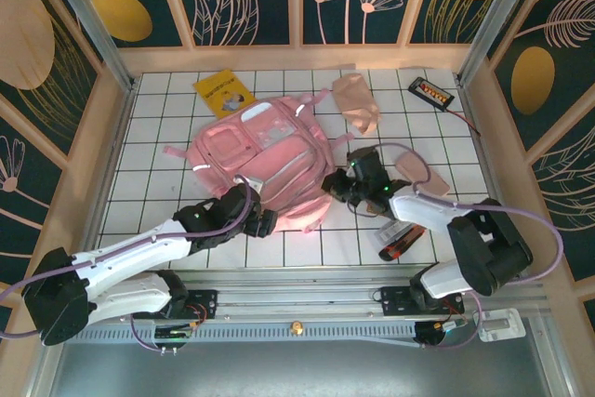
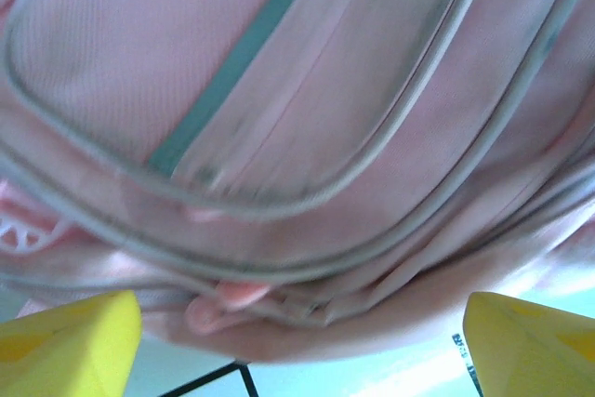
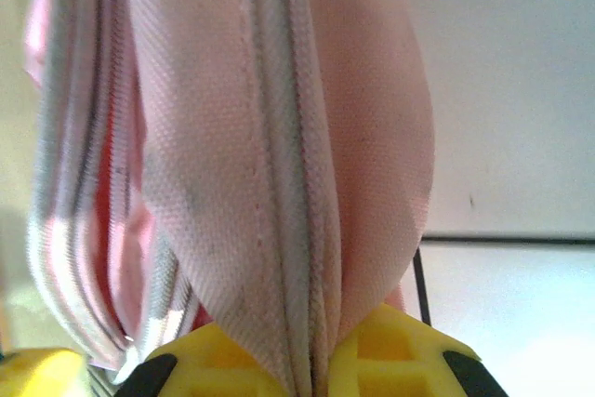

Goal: Pack books, pencil case, and school supplies into a backpack

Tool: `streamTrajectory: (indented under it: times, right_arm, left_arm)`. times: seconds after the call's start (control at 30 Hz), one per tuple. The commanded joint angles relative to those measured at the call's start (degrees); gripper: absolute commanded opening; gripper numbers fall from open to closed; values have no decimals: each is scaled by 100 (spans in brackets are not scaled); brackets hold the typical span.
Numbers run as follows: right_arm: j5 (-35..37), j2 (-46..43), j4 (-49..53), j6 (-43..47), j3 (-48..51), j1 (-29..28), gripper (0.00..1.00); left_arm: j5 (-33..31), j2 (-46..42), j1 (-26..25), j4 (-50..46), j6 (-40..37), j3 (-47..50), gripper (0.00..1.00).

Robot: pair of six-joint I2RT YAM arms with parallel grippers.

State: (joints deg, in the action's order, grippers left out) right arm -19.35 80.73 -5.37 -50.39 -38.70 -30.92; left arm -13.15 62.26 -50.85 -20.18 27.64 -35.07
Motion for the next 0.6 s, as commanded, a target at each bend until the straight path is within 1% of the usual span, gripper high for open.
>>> streamTrajectory:
  times: [0.0,0.1,0.2,0.33,0.43,0.57]
  right_arm:
    - [-367,-291,166,441,-695,474,0]
    - [-659,-227,460,658,-988,732,0]
    - [-870,-174,576,752,-1104,902,0]
    - [-1044,-156,542,730,-1063,939,0]
    - [-1145,-154,488,675,-1013,946,0]
    - [-1163,-178,476,668,-974,938,0]
  left_arm:
    - [312,-252,146,257,365,302,86]
    - [637,-478,373,723,672,692,84]
    - [1020,-659,704,1346,987,1140,81]
    - [1687,-689,1161,2216,1269,1628,77]
    - [2210,-630,1500,2792,1408,1805,74]
    - [2817,-520,1887,3316,1548,1949,72]
